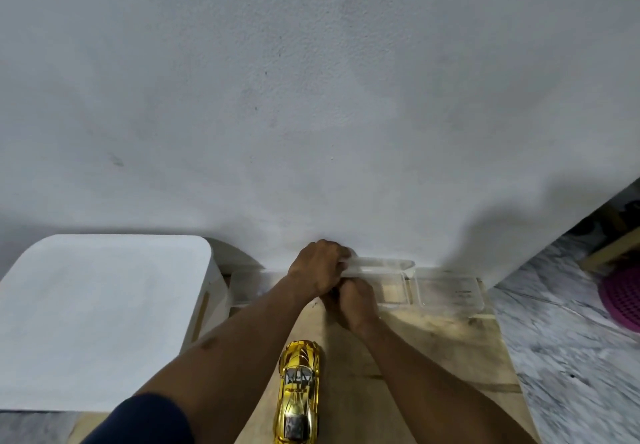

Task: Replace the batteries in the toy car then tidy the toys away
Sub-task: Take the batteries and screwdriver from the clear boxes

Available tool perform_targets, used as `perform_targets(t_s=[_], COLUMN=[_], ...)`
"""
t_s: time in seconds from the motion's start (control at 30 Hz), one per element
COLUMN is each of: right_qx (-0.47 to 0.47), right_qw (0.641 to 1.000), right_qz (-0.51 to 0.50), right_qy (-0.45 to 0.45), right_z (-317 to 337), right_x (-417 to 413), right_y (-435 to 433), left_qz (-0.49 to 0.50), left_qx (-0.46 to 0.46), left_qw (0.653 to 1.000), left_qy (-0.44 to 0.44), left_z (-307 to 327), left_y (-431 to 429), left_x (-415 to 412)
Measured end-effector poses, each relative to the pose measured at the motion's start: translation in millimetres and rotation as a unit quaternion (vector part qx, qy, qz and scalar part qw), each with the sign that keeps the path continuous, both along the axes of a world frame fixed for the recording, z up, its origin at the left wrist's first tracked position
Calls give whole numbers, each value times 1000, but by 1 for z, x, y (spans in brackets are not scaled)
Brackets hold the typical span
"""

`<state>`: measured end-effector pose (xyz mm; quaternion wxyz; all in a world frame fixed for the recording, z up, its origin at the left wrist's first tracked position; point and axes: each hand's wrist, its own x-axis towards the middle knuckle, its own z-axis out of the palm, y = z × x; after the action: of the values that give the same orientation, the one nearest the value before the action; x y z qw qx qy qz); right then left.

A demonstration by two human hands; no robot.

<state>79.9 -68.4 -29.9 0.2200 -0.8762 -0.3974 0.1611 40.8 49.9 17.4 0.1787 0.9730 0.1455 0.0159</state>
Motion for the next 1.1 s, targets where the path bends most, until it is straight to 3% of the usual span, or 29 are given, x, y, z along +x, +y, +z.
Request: perform_targets(t_s=[0.2, 0.37, 0.57, 0.77, 1.1], right_qx=[164, 200, 78, -50, -91], right_qw=[980, 960, 981, 971, 964], right_qz=[50, 83, 90, 60, 18], right_qy=[-97, -178, -152, -225, -251], right_z=[-6, -16, -33, -44, -68], right_x=[-1, -2, -15, -40, -73], right_y=[-23, -53, -89, -112, -122], left_qz=[18, 13, -14, -50, 7], left_qx=[-14, -7, 50, 27, -19], left_qw=[1000, 1000, 998, 992, 998], left_qy=[2, -7, 29, 110, 55], left_z=[-2, -4, -6, -21, -19], left_y=[-5, -15, -23, -33, -19], left_x=[-5, -13, -32, -45, -93])
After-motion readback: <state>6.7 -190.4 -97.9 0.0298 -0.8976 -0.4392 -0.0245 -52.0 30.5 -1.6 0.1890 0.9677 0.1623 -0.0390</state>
